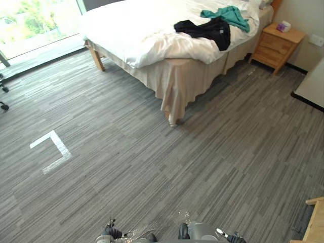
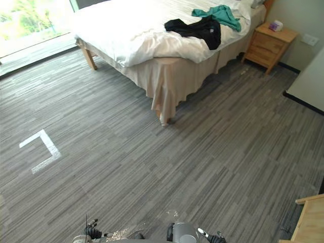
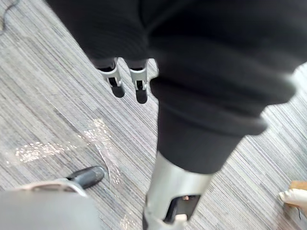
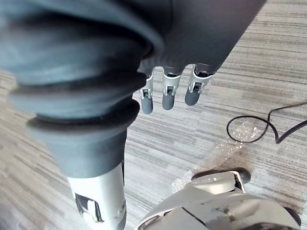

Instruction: Tidy the bed and pick cloth on bed and put in laundry

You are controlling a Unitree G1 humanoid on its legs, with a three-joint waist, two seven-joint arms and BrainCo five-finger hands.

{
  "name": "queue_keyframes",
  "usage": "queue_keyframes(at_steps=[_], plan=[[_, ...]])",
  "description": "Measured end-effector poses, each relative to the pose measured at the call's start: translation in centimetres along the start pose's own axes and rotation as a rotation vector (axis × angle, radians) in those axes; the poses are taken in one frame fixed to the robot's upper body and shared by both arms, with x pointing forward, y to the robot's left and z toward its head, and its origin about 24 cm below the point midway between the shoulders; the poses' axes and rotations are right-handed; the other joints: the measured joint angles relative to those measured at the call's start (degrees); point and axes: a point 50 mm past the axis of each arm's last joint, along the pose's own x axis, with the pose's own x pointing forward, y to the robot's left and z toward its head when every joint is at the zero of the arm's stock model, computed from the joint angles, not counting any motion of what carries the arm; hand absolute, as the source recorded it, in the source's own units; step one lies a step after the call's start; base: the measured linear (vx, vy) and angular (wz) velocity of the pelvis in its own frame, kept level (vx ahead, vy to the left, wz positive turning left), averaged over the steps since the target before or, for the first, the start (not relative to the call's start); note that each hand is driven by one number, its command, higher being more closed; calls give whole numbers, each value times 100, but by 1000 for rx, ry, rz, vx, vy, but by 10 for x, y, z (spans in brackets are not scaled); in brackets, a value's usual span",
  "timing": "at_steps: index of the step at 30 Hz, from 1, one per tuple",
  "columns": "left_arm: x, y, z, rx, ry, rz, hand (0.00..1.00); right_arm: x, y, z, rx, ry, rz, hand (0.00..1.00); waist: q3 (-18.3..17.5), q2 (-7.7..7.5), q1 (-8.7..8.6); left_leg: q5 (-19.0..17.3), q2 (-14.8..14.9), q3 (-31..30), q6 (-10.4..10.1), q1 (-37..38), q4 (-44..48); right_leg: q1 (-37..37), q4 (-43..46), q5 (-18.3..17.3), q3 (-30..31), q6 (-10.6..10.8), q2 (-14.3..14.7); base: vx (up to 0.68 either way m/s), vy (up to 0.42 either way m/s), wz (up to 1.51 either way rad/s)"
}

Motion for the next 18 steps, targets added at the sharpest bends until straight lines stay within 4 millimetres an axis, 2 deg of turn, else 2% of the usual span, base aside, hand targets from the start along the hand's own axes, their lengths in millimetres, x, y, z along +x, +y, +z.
queue_keyframes(at_steps=[1, 2, 3, 4, 5, 6, 7, 8, 9, 10, 11, 12, 13, 14, 15, 16, 17, 18], plan=[[1, -3, 4, -1, -9, -10, 0, 0, 0, 0, 2, 0, 0, 0, 7, 4, -22, -10, 93, -7, -58, 43, -10, -181, -206, 221, 20, 103, -38, 409, -232, -23], [2, -7, 8, -3, -19, -25, 0, 0, 0, -1, 9, 3, -1, 0, 17, -72, -74, -47, 191, 18, -202, 151, -27, -373, -654, 606, 95, 238, -149, 485, -267, -13], [3, -8, 10, 2, -18, -35, 0, -2, 2, -7, 19, 20, 3, 0, 46, -259, -143, -92, 200, 68, -413, 333, -17, -392, -1201, 1035, 111, 419, -353, 569, -327, 0], [3, -9, 10, -1, -23, -35, 0, -5, -1, -18, 35, 49, -7, 0, 31, -364, -147, -142, 300, 148, -488, 628, -38, -357, -1276, 1498, 88, 326, -395, 725, -456, 11], [2, -12, 11, -11, -32, -42, 0, -5, -3, -20, 47, 56, -11, 0, 24, -331, -162, -83, 496, 159, -534, 766, 36, -401, -909, 1860, 36, 98, -327, 740, -531, 7], [2, -18, 11, -42, -35, -49, 0, -5, -9, -19, 64, 52, -22, 0, 24, -111, -177, 121, 783, 143, -549, 655, 480, -538, -386, 1528, -51, -239, -176, 603, -473, -5], [2, -20, 11, -53, -35, -51, 0, -4, -11, -18, 71, 48, -25, 0, 16, -41, -179, 269, 913, 76, -486, 511, 853, -538, -282, 1355, -81, -325, -101, 590, -506, -15], [1, -22, 10, -70, -30, -51, 0, -4, -13, -16, 70, 43, -30, 0, -14, 26, -156, 729, 1116, -164, -141, 58, 1690, -418, -276, 1120, -109, -433, 46, 506, -410, -18], [1, -21, 8, -88, -27, -46, 0, -4, -13, -15, 69, 40, -30, 0, -13, 32, -149, 969, 1216, -269, 16, -130, 2173, -268, -367, 1036, -110, -502, 131, 691, -491, -27], [-1, -21, 5, -108, -27, -40, 0, -4, -14, -14, 56, 35, -32, 0, -5, 31, -134, 979, 1442, -485, 55, -556, 3628, 338, -770, 962, -64, -678, 440, 721, -437, -24], [-2, -21, 4, -112, -32, -39, 0, -4, -14, -15, 48, 34, -31, 0, 3, 16, -131, 899, 1463, -593, -37, -677, 4156, 669, -978, 955, -43, -729, 564, 833, -470, -34], [-3, -21, 8, -119, -57, -40, 0, -4, -12, -14, 25, 29, -21, 0, 10, -50, -100, 628, 1349, -745, -274, -853, 4843, 1275, -1355, 956, 44, -730, 738, 752, -398, -40], [-3, -22, 15, -126, -87, -42, 0, -3, -6, -9, -12, 15, 4, 0, 9, -179, -15, 299, 1080, -777, -282, -1164, 5254, 1681, -1649, 960, 242, -737, 813, 586, -288, -47], [-2, -23, 20, -132, -105, -44, 0, -2, -2, -5, -29, 5, 18, 0, -12, -177, 38, 119, 908, -762, -262, -1362, 5365, 1832, -1766, 960, 342, -737, 824, 543, -242, -70], [-3, -24, 27, -157, -138, -44, 0, 0, 8, 5, -62, -25, 47, 0, 8, -280, 132, -181, 552, -681, -202, -1790, 5358, 2071, -1984, 960, 575, -737, 821, 515, -183, -74], [-3, -26, 31, -171, -152, -48, 0, 1, 13, 12, -81, -45, 60, 0, -2, -249, 218, -324, 331, -603, -155, -2081, 5144, 2234, -2128, 960, 679, -736, 809, 598, -167, -89], [-4, -28, 33, -208, -163, -53, 0, 3, 20, 22, -86, -69, 75, 0, 38, -314, 270, -369, -63, -543, -100, -2449, 4312, 2550, -2332, 930, 754, -686, 766, 591, -94, -61], [-4, -28, 35, -216, -171, -54, 0, 3, 22, 23, -84, -72, 78, 0, 38, -311, 285, -362, -199, -464, -95, -2522, 3876, 2707, -2412, 868, 755, -590, 727, 613, -33, -44]])
